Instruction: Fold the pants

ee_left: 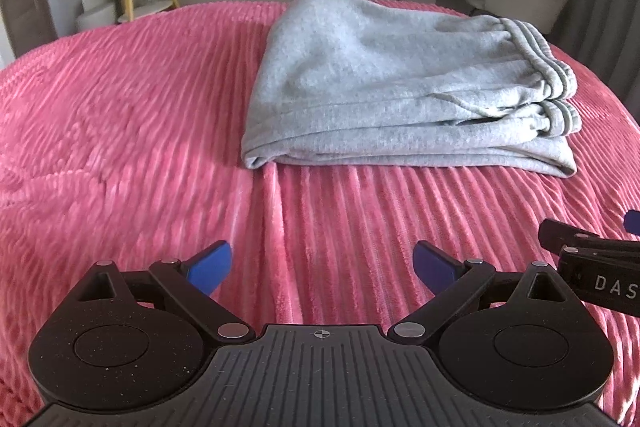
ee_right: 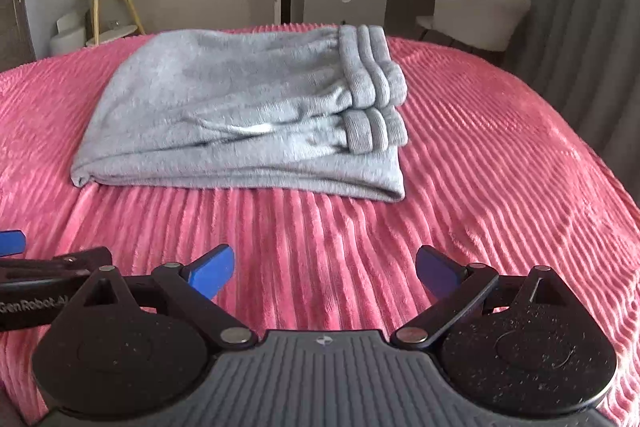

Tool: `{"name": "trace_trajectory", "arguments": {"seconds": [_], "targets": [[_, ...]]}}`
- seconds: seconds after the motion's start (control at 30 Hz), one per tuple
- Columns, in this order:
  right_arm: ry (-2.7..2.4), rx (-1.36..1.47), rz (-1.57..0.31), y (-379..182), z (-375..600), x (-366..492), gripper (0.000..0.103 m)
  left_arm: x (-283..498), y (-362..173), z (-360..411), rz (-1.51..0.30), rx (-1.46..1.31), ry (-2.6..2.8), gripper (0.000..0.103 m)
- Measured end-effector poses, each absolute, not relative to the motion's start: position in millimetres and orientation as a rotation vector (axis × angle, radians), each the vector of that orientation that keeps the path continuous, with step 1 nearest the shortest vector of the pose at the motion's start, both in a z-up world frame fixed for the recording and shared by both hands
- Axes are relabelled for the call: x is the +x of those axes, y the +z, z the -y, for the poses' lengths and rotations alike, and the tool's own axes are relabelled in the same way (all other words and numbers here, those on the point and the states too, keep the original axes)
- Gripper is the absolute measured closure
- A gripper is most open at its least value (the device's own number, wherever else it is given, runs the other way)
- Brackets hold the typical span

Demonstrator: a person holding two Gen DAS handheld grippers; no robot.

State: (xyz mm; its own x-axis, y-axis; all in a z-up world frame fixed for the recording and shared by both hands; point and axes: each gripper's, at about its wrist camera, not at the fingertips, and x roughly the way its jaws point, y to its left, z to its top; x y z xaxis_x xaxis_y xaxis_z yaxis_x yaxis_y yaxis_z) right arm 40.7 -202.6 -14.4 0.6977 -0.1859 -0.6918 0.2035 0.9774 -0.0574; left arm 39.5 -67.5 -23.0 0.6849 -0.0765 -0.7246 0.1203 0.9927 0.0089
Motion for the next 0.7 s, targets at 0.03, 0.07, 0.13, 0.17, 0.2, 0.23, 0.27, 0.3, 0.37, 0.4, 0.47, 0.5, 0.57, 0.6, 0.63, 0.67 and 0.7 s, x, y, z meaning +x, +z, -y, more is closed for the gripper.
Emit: {"name": "trace_trajectory", "arguments": {"seconds": [0.03, 0.07, 0.13, 0.17, 0.2, 0.23, 0.27, 0.3, 0.37, 0.4, 0.47, 0.5, 0.57, 0.6, 0.63, 0.67, 0.7], "targets": [[-0.214, 0.030, -0.770, -15.0, 203.6, 40.8, 0.006, 39.8, -23.3, 67.6, -0.811, 0.056, -0.108, 0.003], [-0.212, 0.036, -0.769, -15.3, 204.6, 40.7, 0.006, 40.0, -23.6, 67.8, -0.813, 0.057, -0.106, 0.003], [-0.209, 0.043, -0.771, -15.3, 205.5, 41.0, 0.006, 39.8, -23.8, 68.3, -0.813, 0.060, -0.106, 0.003], [-0.206, 0.046, -0.772, -15.4, 205.8, 40.9, 0.006, 39.6, -23.6, 68.1, -0.812, 0.062, -0.104, 0.003], [-0.206, 0.048, -0.773, -15.5, 205.9, 40.7, 0.006, 39.5, -23.6, 68.0, -0.813, 0.062, -0.103, 0.003], [-0.206, 0.050, -0.774, -15.6, 205.7, 40.5, 0.006, 39.6, -23.5, 67.6, -0.815, 0.059, -0.105, 0.003], [-0.203, 0.050, -0.774, -15.7, 205.4, 40.2, 0.006, 39.7, -23.4, 67.2, -0.818, 0.055, -0.108, 0.003], [-0.203, 0.049, -0.773, -15.5, 205.3, 39.6, 0.006, 39.5, -23.3, 66.9, -0.820, 0.051, -0.108, 0.003], [-0.201, 0.046, -0.770, -15.0, 205.1, 38.5, 0.006, 39.1, -22.7, 66.5, -0.819, 0.049, -0.107, 0.003], [-0.201, 0.045, -0.770, -14.7, 205.0, 38.2, 0.006, 38.8, -22.6, 66.5, -0.819, 0.049, -0.109, 0.003], [-0.201, 0.044, -0.771, -14.7, 205.1, 37.9, 0.006, 38.2, -22.6, 67.2, -0.818, 0.053, -0.111, 0.003], [-0.201, 0.044, -0.772, -14.8, 205.1, 38.0, 0.006, 38.1, -22.8, 67.5, -0.819, 0.054, -0.112, 0.003], [-0.202, 0.042, -0.775, -15.2, 204.8, 38.2, 0.006, 38.1, -23.0, 67.9, -0.819, 0.056, -0.111, 0.003], [-0.203, 0.041, -0.776, -15.4, 204.6, 38.2, 0.006, 38.1, -22.8, 67.9, -0.819, 0.054, -0.112, 0.003], [-0.202, 0.041, -0.777, -15.6, 204.5, 38.1, 0.006, 38.1, -22.8, 67.8, -0.819, 0.053, -0.113, 0.003], [-0.203, 0.042, -0.776, -15.6, 204.6, 37.7, 0.006, 38.1, -22.8, 67.7, -0.818, 0.051, -0.114, 0.003], [-0.204, 0.041, -0.776, -15.6, 204.6, 37.5, 0.006, 38.0, -22.7, 67.7, -0.818, 0.051, -0.113, 0.003]]}}
